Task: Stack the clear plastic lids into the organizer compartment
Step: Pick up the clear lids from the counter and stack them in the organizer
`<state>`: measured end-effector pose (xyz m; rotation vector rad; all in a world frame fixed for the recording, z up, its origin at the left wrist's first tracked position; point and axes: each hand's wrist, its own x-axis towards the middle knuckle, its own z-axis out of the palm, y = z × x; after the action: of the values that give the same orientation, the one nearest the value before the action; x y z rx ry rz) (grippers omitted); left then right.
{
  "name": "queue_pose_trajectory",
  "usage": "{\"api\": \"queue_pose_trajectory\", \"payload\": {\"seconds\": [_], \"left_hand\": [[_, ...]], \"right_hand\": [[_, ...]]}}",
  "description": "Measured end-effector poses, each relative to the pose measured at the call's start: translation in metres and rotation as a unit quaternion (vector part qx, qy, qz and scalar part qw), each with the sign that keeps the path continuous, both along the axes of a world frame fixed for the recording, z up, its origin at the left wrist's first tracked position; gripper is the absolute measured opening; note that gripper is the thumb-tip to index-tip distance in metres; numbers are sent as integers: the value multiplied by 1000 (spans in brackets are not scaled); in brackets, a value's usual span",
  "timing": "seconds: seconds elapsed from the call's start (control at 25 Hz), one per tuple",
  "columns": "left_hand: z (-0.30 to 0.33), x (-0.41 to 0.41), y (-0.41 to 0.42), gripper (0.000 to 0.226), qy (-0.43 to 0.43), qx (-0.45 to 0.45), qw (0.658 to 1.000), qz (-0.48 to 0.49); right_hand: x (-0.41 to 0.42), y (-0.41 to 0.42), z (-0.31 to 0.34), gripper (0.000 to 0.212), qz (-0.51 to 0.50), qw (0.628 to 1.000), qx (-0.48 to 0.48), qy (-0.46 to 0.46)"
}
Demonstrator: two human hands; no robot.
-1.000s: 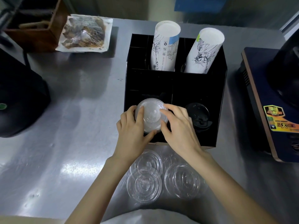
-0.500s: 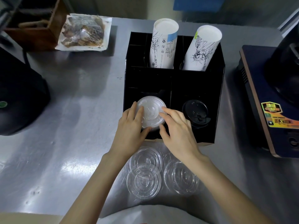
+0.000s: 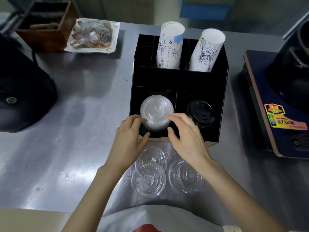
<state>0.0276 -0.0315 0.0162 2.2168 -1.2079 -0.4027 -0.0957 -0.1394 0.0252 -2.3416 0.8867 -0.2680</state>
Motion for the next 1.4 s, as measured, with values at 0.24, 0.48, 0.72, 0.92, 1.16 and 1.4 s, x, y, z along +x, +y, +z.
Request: {"api": "queue_pose_trajectory", "payload": {"seconds": [0.24, 0.48, 0.72, 0.92, 1.16, 1.4], "left_hand": [[-16, -14, 32, 31, 25, 23, 999, 14], [-41, -37, 59, 41, 47, 94, 993, 48], [-53, -52, 72, 50, 48, 150, 985, 68], [-55, -55, 72, 48, 57, 145, 985, 68], [-57, -59, 74, 41, 99, 85, 989, 69], [-50, -57, 71, 32, 104, 5, 993, 64]], "right_hand": [[-18, 22, -9, 31, 24, 998, 46, 36], [-29, 45, -29, 35, 82, 984, 62, 146], [-30, 55, -42, 38, 99, 976, 47, 186], [-28, 55, -47, 34, 99, 977, 36, 185], [-26, 60, -47, 31, 84, 981, 69, 160], [-29, 62, -45, 26, 53, 987, 84, 127]]}}
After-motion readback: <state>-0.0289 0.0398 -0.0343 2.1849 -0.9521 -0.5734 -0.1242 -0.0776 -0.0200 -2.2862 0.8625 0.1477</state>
